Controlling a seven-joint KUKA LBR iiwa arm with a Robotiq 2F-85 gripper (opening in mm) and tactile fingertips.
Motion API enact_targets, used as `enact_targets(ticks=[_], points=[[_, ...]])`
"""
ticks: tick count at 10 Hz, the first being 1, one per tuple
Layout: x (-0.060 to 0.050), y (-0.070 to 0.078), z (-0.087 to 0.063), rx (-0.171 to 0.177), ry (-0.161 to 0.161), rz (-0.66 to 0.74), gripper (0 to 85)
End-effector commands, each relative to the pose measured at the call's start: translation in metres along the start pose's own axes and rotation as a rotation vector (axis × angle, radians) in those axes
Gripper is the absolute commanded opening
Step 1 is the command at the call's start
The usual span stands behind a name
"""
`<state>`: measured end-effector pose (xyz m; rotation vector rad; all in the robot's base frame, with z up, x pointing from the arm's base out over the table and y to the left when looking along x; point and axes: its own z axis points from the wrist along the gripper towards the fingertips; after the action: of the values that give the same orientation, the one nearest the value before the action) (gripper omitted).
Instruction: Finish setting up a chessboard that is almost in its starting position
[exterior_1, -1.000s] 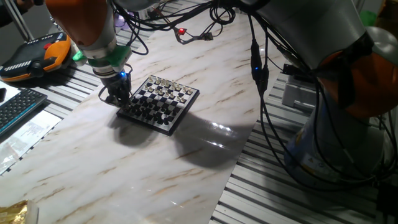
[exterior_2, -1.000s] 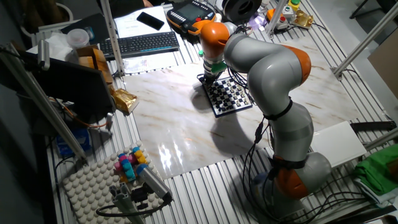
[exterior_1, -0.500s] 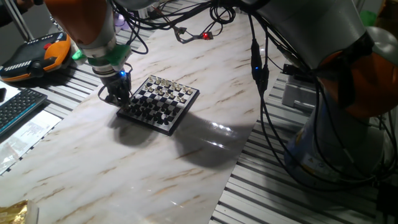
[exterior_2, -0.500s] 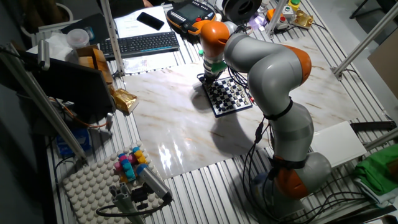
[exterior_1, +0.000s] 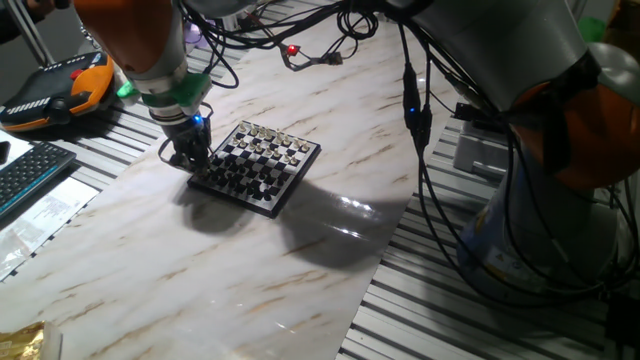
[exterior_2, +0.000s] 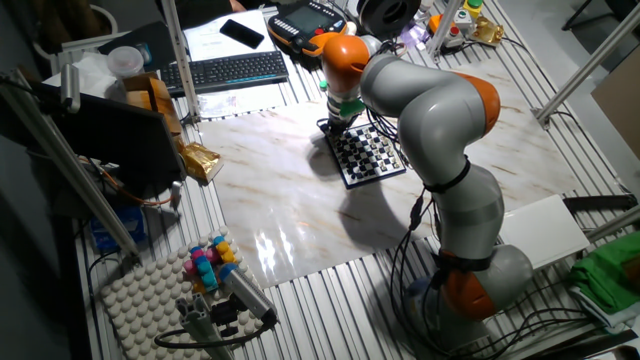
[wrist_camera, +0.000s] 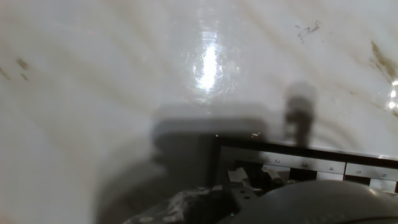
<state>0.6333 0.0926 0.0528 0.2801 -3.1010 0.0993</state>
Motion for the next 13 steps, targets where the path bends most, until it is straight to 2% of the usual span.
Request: enact_targets(ticks=[1, 6, 9, 10, 11, 13], points=[[0.0, 0.0, 0.0, 0.0, 0.002, -0.001, 22.3], [0.0, 0.002, -0.005, 0.003, 0.01, 0.001, 33.0], [0.001, 0.009, -0.036, 0.011, 0.044, 0.012, 33.0], [0.001, 0.009, -0.046, 0.012, 0.051, 0.013, 31.3], [0.002, 0.01, -0.054, 0.001, 0.06, 0.012, 25.7], [0.006, 0.013, -0.07, -0.022, 0.095, 0.014, 8.3]])
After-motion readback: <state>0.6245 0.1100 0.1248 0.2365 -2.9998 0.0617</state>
